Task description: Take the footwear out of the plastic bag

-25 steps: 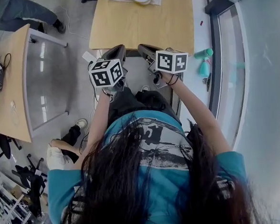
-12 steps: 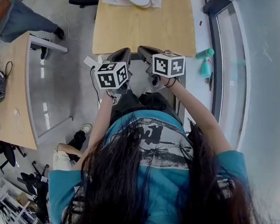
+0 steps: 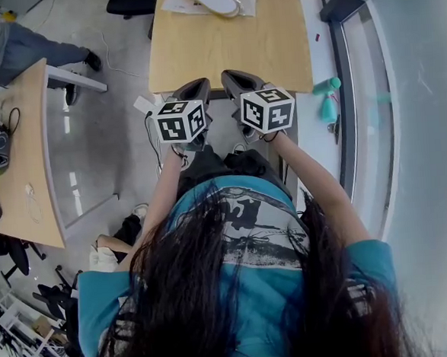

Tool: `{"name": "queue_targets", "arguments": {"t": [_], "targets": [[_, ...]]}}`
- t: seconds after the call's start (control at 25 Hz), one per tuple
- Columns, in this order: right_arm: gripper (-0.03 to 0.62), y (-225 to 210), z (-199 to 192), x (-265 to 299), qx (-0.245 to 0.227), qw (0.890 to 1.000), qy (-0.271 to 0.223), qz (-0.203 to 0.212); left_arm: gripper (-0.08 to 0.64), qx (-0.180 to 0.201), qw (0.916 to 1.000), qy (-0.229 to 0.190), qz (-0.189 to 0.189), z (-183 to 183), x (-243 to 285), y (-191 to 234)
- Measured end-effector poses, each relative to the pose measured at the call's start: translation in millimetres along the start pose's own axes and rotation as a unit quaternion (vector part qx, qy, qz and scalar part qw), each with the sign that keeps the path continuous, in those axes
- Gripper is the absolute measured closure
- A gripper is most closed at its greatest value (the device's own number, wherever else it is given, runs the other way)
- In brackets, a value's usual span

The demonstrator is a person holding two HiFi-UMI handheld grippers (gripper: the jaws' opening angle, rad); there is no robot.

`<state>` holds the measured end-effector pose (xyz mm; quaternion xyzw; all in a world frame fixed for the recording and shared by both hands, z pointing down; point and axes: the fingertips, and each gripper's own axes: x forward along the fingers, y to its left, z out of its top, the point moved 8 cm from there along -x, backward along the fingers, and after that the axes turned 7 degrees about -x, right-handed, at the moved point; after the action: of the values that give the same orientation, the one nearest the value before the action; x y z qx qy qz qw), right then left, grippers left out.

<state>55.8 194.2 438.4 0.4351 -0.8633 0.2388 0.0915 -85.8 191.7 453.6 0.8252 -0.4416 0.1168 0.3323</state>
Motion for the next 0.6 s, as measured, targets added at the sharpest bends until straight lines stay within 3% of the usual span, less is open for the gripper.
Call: {"name": "queue_targets", "arguments": {"t": [0.6], "targets": [[0.577,5.4,-6.3,7.2,0.018,1.0,0.016,-0.008,0.555,-0.004,0.9999,0.009,-0.01,0.5,-2.2,8.1]]}}
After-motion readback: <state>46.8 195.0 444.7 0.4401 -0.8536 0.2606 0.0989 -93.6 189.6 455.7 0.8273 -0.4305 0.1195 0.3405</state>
